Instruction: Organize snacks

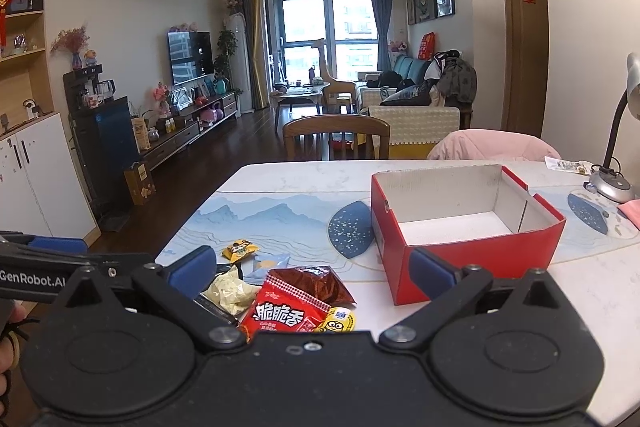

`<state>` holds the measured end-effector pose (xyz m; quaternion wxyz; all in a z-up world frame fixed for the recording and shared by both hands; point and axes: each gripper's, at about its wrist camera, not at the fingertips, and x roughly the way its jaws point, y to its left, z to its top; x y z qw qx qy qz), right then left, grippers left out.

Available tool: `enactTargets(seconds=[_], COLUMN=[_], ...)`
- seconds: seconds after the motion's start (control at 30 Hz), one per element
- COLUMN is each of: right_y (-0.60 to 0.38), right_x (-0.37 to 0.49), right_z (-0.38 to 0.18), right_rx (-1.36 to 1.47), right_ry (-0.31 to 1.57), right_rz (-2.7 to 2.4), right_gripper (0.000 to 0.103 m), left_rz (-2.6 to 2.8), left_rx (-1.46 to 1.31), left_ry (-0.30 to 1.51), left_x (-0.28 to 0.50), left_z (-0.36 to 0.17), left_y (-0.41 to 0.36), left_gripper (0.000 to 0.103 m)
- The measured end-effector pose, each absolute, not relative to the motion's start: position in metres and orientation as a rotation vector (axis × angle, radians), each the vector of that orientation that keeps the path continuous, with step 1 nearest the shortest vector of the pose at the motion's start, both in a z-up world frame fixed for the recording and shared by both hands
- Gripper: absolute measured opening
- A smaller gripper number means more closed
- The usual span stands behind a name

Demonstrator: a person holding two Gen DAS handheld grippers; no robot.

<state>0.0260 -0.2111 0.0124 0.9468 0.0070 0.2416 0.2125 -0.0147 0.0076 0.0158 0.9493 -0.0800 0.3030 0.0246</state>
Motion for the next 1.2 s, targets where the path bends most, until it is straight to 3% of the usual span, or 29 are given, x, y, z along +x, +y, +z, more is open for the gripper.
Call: enactTargets(seconds=[1.2], right_y=[-0.2062], right_x=[0.0231], right_z=[0.0142], right_rx=[-0.012], right_ry=[0.503], right_rz=[0.473], right_gripper=[0.103], left_rz=[0.031], left_rx=[-0.173], left_ry=[0.615], left_x=[-0.0130], left_z=[0.0146], left_y=[0.0081], left_gripper=[0.099])
